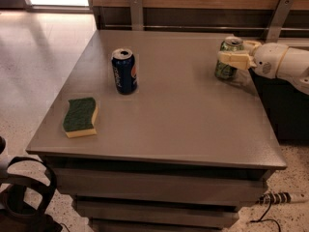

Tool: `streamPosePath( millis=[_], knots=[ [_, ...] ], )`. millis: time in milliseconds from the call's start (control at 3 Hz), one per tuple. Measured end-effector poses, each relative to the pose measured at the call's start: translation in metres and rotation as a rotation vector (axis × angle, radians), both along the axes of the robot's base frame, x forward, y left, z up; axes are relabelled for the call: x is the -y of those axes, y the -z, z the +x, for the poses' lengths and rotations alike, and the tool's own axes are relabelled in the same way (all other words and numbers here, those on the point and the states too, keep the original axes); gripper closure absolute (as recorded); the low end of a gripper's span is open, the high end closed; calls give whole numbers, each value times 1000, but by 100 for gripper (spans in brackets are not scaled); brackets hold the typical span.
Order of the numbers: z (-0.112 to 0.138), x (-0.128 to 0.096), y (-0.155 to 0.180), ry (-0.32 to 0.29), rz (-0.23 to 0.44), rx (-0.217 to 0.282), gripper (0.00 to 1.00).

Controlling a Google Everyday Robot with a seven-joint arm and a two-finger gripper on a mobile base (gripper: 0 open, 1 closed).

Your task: Move green can near sponge

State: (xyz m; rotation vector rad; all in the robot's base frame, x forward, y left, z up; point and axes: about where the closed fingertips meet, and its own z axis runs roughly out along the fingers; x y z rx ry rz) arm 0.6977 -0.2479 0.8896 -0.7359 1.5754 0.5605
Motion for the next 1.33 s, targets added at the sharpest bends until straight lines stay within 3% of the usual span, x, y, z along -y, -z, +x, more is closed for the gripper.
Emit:
streamPosePath(
  millis=[333, 667, 1000, 1333],
  knots=[
    [1, -3, 0, -4, 1, 0, 100],
    [-7, -15, -11, -19, -15, -4, 100],
    [-34, -35, -26, -37, 16, 1, 100],
    [-73, -71, -27, -77, 70, 0, 100]
  ],
)
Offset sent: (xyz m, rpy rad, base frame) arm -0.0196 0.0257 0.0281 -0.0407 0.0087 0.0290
